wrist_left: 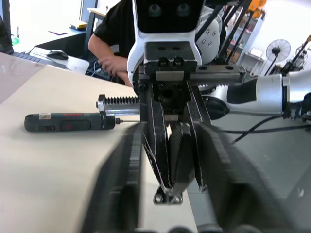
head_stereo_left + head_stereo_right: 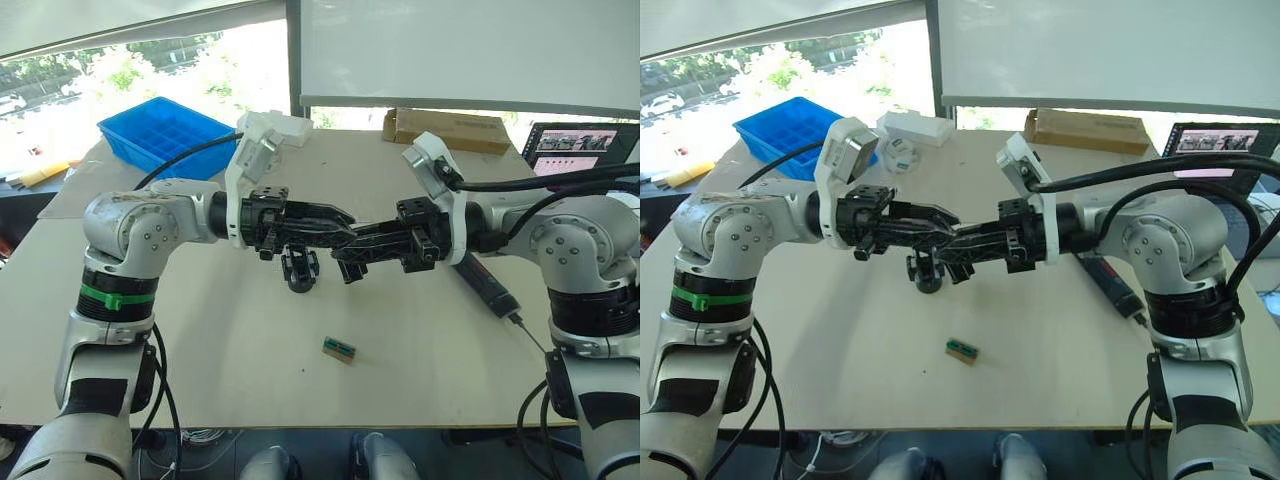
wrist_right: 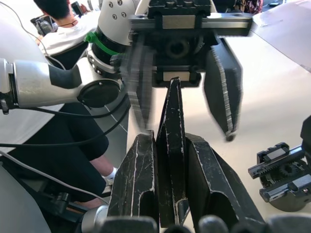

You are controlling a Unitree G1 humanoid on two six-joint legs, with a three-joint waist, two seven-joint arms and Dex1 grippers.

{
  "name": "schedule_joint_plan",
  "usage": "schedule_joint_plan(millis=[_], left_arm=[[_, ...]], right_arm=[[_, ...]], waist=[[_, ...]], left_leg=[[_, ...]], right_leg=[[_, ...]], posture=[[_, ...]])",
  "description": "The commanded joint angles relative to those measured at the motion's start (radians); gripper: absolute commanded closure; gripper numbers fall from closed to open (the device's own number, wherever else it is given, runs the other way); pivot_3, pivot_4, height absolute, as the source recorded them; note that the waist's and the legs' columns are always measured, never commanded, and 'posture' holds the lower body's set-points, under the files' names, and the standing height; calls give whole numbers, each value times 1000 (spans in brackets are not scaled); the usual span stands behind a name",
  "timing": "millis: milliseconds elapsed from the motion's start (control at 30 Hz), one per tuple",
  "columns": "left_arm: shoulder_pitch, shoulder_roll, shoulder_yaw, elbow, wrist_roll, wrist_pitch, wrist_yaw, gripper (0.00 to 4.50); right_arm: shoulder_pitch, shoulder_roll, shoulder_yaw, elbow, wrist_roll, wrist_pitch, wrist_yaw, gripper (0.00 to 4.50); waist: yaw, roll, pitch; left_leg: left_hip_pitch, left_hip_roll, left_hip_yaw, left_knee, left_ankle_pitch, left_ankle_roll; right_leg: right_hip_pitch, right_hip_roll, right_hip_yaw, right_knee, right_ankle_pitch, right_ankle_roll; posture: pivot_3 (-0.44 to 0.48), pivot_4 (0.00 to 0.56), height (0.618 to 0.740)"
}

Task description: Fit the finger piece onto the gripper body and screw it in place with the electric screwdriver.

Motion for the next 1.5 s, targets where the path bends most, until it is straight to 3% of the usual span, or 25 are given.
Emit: schedule_joint_plan(millis=[33,100,233,367,467,767,967,1300,1400,1500], left_arm=[[60,101,-30,-12,150,-214,-105,814],[108,156,-52,13,235,-337,-159,0],[202,250,-75,166,394,-542,-219,0],[259,253,-94,324,521,-753,-220,0],[268,176,-111,464,634,-967,-125,0],[233,-64,-109,733,741,-1186,31,0],[199,-174,-90,845,748,-1220,99,0],[127,-257,-85,970,777,-1260,115,0],[116,-271,-78,999,774,-1269,103,831],[116,-296,-83,1000,766,-1299,52,2162]], right_arm=[[-5,-6,3,-14,-54,-103,40,4142],[-5,-10,15,2,-93,-152,61,4142],[62,-42,32,-20,-159,-264,130,4142],[117,-53,35,-41,-191,-330,168,4142],[138,-48,35,-46,-217,-372,177,4142],[194,-71,49,-85,-259,-413,194,4142],[227,-96,4,-123,-226,-365,166,4142],[274,-123,-10,-172,-215,-348,161,4142],[272,-125,-13,-173,-216,-344,156,4142],[292,-110,-12,-157,-219,-349,145,4142]], waist=[[-4,0,0],[-10,0,0],[-5,0,0],[2,0,0],[8,0,0],[6,0,0],[3,0,0],[6,-1,0],[6,-1,0],[6,-1,0]], left_leg=[[0,0,0,0,0,0],[1,0,1,-1,0,0],[0,1,1,0,0,-1],[-1,0,1,0,0,-1],[-2,0,1,1,0,-1],[-3,1,0,2,0,0],[-3,1,0,5,0,0],[-3,1,0,7,-1,1],[-3,1,0,7,-1,1],[-3,1,0,7,-1,1]], right_leg=[[0,0,0,0,0,0],[0,1,1,1,0,0],[-1,1,0,1,0,-1],[-1,0,-1,-1,0,-1],[-1,-1,-2,-1,0,0],[-1,-1,-3,0,0,0],[-1,-1,-2,2,0,-1],[-1,-1,-2,2,0,-1],[-1,-1,-2,2,0,-1],[-1,-1,-2,2,0,-1]], posture=[[0,150,738],[0,150,738],[0,150,738],[0,150,738],[0,150,738],[0,150,738],[0,150,738],[0,150,738],[0,150,738],[0,150,738]])
